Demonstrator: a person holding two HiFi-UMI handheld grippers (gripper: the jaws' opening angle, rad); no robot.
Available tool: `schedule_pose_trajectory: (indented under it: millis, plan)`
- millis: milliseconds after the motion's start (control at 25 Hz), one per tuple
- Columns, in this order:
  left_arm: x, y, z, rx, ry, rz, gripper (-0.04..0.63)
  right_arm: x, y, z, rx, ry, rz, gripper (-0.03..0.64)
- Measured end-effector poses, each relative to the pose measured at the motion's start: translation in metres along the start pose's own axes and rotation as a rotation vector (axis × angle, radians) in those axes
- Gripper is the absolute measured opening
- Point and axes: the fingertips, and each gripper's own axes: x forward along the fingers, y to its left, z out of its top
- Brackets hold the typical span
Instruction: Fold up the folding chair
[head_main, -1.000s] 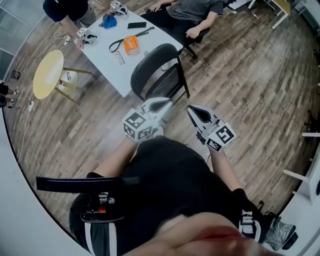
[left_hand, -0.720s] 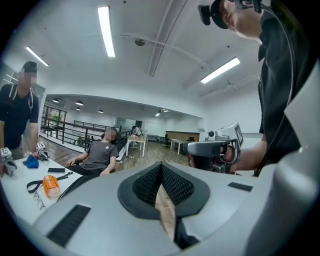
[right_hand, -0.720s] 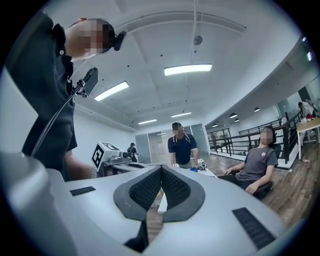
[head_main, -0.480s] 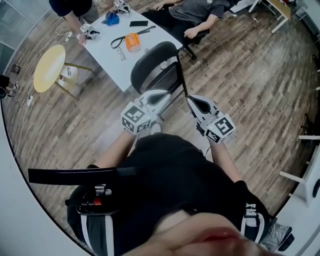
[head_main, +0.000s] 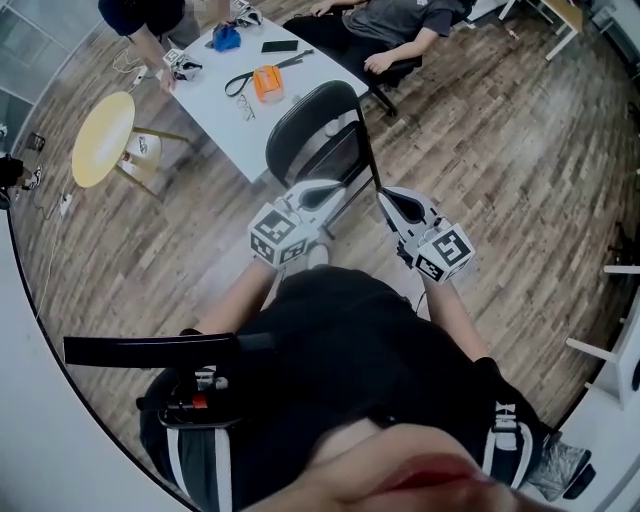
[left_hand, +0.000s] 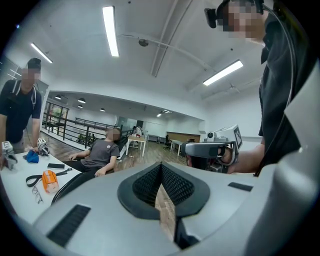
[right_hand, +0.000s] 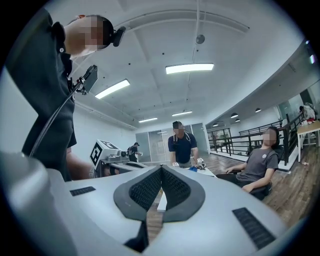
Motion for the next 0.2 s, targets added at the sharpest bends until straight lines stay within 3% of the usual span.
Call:
schedule_pose_trajectory:
  millis: [200]
  plan:
    - [0.0027,-0.0008,0.0018,-0.006,-0.003,-0.003,0.005,0.0004,0.0019,0.0034,-0.016,-0.003,0.002,0.011]
